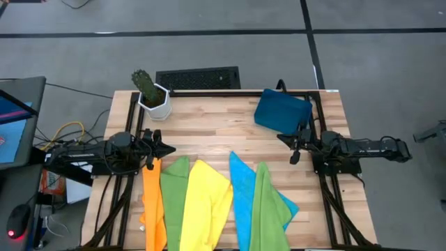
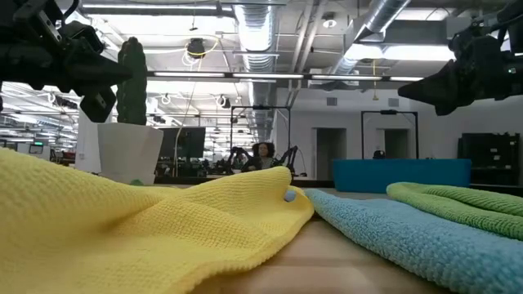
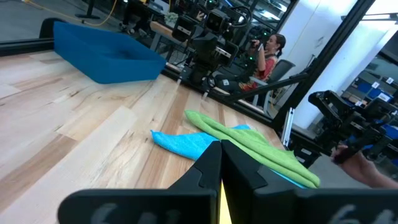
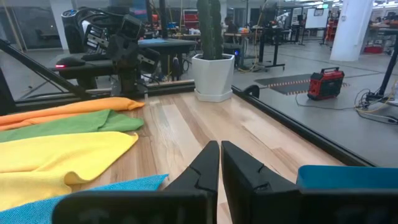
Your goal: Fold microfiber towels
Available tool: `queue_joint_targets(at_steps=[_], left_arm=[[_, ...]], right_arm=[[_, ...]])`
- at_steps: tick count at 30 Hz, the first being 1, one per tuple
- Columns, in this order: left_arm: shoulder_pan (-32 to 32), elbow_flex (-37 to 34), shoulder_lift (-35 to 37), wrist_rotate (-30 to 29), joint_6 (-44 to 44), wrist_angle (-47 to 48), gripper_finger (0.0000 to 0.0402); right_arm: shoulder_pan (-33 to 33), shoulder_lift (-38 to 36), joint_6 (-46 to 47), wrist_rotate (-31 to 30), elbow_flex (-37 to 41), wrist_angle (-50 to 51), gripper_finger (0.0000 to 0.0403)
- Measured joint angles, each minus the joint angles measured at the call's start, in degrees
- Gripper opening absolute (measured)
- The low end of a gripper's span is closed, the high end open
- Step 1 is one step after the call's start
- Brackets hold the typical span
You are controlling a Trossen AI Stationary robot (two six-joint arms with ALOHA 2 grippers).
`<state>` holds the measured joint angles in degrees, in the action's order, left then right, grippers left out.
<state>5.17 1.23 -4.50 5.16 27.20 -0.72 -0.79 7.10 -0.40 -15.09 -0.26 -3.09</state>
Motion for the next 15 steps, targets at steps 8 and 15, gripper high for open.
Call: queue_joint_targets(at_steps=[8,15], left_arm=[[0.0,0.0,0.0,0.0,0.0,0.0,0.0],[0.0,-0.1,0.0,-3.1,1.3,-0.6,0.0]], right_arm=[[0.0,0.0,10.9,0.0,0.0,-0.4,0.0043],[-0.1,0.0,13.9,0.0,0.0,-1.2,0.0043]])
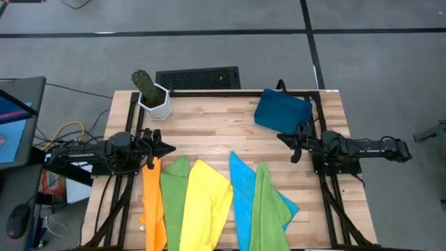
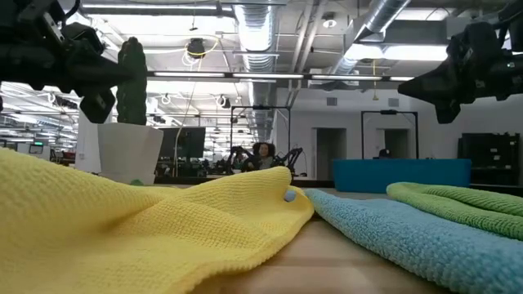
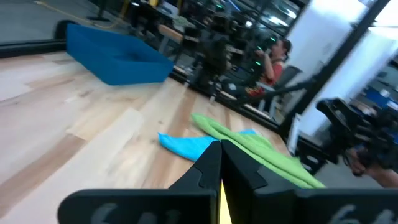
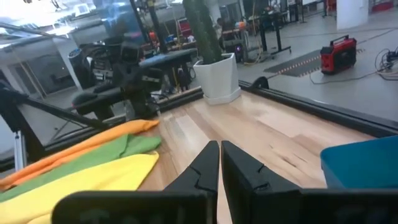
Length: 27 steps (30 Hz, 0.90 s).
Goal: Fold microfiber towels
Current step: Fold the yellow microfiber cloth
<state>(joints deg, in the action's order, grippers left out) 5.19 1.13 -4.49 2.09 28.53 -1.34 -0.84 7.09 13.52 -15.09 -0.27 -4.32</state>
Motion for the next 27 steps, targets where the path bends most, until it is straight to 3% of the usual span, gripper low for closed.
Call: queue_joint_targets(at_steps=[7,16,27], left_arm=[[0.0,0.0,0.0,-7.6,0.8,-0.8,0.0],[0.0,0.0,0.0,-15.9,8.3,-1.2,0.0],[0.0,0.1,0.0,-17.4,8.8,-1.8,0.0]], right_arm=[[0.0,0.0,0.0,0.0,0.0,0.0,0.0043],[0.0,0.0,0.0,0.0,0.0,0.0,0.0043],[0.1,0.0,0.1,0.0,0.0,0.0,0.0043]])
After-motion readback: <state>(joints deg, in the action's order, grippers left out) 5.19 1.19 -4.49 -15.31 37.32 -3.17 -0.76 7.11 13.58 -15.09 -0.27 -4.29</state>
